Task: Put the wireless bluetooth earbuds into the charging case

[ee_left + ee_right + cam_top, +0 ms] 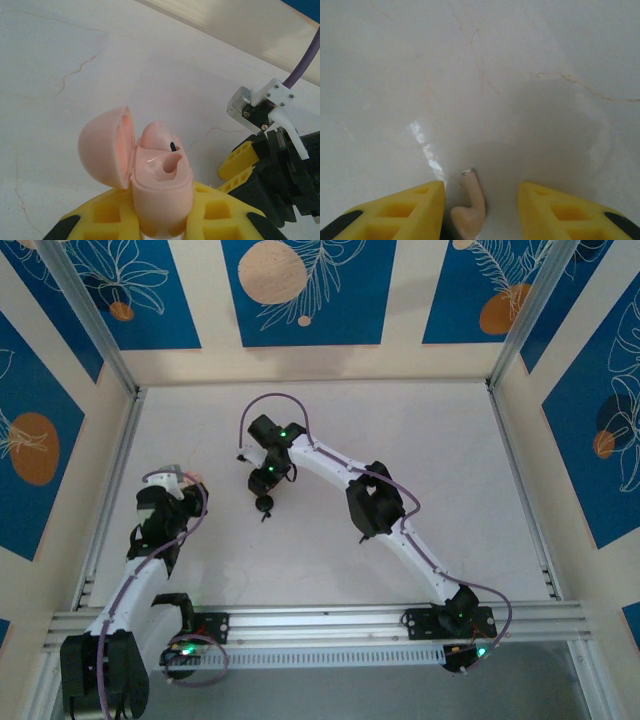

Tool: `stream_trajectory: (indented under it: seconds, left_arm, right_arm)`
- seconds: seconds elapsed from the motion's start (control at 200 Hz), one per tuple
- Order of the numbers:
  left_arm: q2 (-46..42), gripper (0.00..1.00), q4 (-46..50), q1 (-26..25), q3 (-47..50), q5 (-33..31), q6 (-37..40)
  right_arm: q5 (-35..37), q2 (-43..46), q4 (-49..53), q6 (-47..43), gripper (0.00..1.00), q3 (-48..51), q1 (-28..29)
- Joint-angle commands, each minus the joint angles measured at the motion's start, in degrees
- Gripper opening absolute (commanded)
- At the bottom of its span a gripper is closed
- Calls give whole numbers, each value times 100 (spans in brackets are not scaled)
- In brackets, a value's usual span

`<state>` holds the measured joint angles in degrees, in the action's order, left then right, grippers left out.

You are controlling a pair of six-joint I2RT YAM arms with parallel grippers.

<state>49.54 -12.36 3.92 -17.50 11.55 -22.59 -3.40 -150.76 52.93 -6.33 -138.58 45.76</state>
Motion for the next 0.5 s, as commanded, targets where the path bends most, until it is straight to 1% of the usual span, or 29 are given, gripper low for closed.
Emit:
stream_trajectory:
  seconds: [0.0,0.27,0.495]
  left_arm:
    - [-111,8,32,91,-9,58,14]
    - [-100,8,43,91,-54,84,35]
    - [-119,8,161,91,-129,93,114]
  right_arm:
    - [83,-186,220,-149,40,-143,-32]
    - [191,-204,284,-136,38,-107,-66]
    - [308,-100,456,-89,32,-47,-189]
